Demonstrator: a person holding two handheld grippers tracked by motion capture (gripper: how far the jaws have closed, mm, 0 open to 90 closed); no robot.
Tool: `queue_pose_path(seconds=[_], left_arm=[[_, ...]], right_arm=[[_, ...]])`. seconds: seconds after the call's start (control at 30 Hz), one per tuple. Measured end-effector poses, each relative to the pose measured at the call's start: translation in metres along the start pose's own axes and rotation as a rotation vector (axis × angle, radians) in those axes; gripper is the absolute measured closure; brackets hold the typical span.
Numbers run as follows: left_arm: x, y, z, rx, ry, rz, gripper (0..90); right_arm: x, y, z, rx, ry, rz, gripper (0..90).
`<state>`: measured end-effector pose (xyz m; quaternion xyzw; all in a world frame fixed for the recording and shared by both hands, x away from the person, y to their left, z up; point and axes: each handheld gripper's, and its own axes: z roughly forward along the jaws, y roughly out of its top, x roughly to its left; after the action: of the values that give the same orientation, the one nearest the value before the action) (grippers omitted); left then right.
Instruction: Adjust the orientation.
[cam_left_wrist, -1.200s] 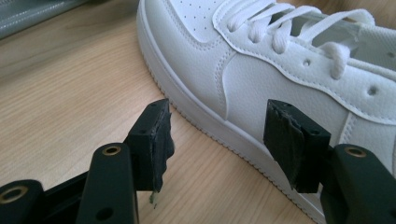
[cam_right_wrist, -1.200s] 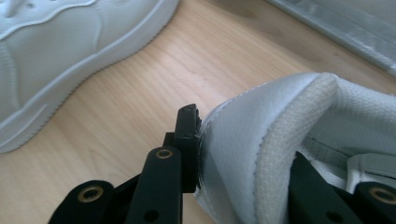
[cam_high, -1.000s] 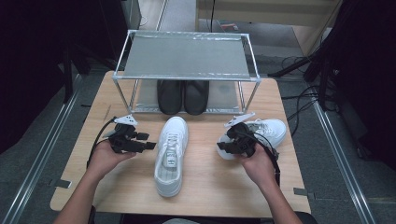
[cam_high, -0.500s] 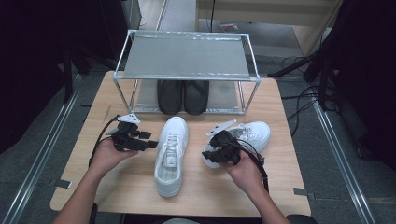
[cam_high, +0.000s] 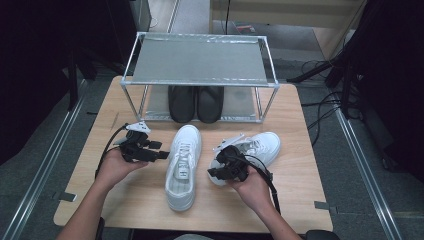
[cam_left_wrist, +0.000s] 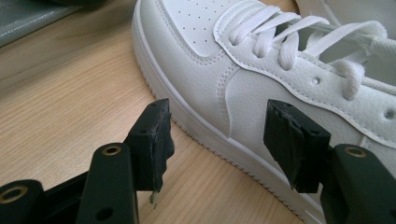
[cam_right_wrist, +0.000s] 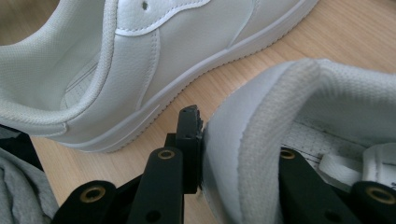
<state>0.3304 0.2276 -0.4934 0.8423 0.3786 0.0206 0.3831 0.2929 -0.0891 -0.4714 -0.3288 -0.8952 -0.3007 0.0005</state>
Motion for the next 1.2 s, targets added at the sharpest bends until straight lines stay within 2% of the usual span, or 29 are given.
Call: queue_pose_path(seconds=[0.1, 0.27, 0.37, 0.43, 0.57, 0.73, 0.8, 1.03, 1.2], left_arm=[[0.000, 0.000, 0.000, -0.001, 0.000, 0.000, 41.8], [0.000, 0.000, -0.001, -0.008, -0.004, -0.002, 41.8], [0.000, 0.000, -0.001, -0.008, -0.006, -0.003, 41.7], [0.000, 0.000, 0.000, -0.005, -0.006, -0.001, 41.6], [0.000, 0.000, 0.000, -0.007, -0.005, 0.000, 41.6], [-0.002, 0.000, -0.001, -0.016, 0.002, 0.007, 41.6], [-0.002, 0.001, -0.001, -0.015, 0.000, 0.006, 41.6], [-0.002, 0.000, 0.000, -0.011, -0.004, 0.007, 41.1], [-0.002, 0.000, 0.000, -0.008, -0.003, 0.010, 40.8]], right_arm=[[0.001, -0.005, 0.003, -0.005, 0.038, 0.007, 75.7], [0.005, -0.009, 0.014, 0.018, 0.042, -0.006, 74.7], [0.005, -0.011, 0.017, 0.011, 0.038, -0.021, 73.8], [0.004, -0.012, 0.016, 0.002, 0.052, -0.019, 72.5], [-0.002, -0.013, 0.009, -0.055, 0.083, 0.000, 67.8], [-0.005, -0.013, -0.001, -0.078, 0.083, -0.005, 63.3], [-0.006, -0.014, -0.006, -0.096, 0.090, -0.011, 58.8], [-0.010, -0.014, -0.031, -0.184, 0.077, -0.021, 56.3], [-0.015, -0.018, -0.041, -0.230, 0.078, -0.020, 54.6]])
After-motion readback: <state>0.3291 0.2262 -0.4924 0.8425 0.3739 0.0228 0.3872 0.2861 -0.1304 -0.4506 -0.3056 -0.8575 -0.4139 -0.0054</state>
